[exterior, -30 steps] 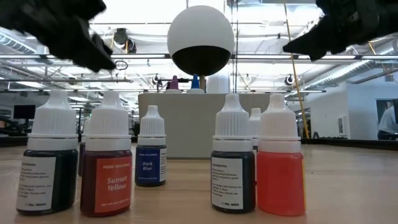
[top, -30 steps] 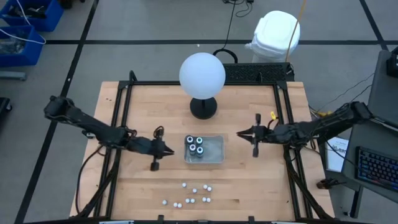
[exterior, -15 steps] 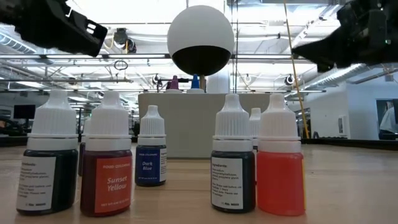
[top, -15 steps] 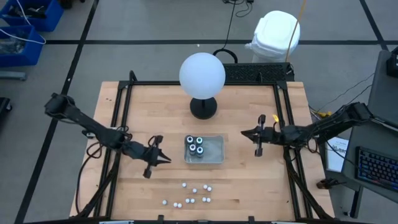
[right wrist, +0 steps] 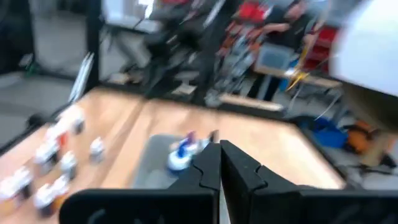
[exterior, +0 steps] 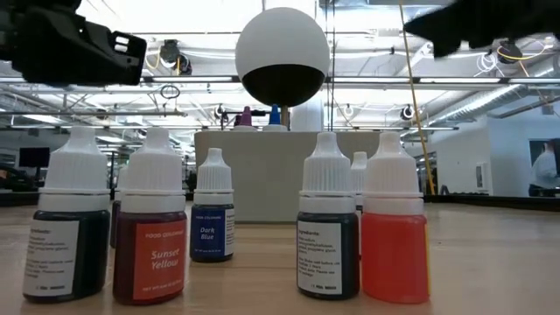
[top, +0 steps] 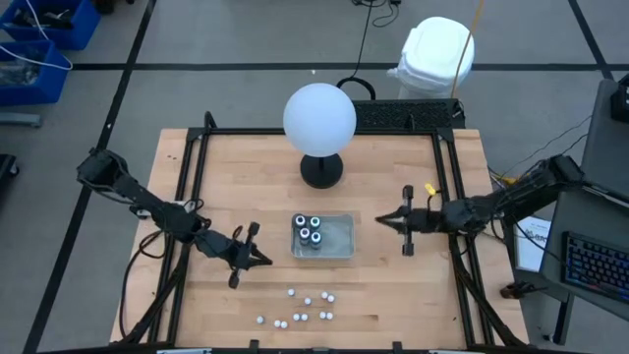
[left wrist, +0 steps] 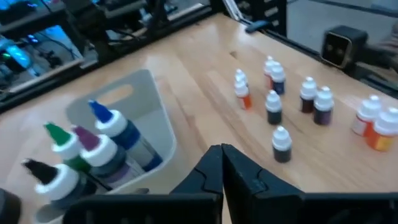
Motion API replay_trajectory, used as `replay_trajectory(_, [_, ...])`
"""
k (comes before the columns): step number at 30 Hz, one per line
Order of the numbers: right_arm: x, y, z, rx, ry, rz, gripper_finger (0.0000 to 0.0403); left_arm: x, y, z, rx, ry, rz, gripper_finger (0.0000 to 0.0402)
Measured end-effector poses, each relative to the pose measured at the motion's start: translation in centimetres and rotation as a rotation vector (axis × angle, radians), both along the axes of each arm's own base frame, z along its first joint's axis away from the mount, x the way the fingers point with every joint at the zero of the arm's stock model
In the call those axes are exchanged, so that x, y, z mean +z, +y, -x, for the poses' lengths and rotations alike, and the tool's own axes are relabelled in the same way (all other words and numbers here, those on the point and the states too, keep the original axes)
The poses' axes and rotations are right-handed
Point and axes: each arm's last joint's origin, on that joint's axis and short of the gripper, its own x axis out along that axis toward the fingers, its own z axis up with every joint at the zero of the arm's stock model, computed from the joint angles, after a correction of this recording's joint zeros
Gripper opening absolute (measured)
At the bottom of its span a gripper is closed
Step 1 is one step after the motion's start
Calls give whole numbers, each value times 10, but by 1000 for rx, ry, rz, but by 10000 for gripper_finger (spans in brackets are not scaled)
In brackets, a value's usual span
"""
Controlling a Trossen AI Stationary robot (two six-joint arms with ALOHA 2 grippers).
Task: Pick & Place food coloring
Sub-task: Put the small black food coloring bottle into the gray bin
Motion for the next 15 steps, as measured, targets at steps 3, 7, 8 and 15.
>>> replay_trajectory(3, [16, 28, -17, 42, 113, 48, 0, 1, 1, 0, 26, -3, 8, 13])
replay_trajectory(7, [27, 78, -40, 18, 226, 102, 0, -1, 2, 1, 78, 35, 59, 5])
replay_trajectory(8, [24, 91, -46, 4, 258, 128, 0, -2, 2, 1, 84, 47, 72, 4])
replay_trajectory(15, [28, 177, -93, -3, 346, 178, 0, -3, 3, 2, 125, 83, 165, 24])
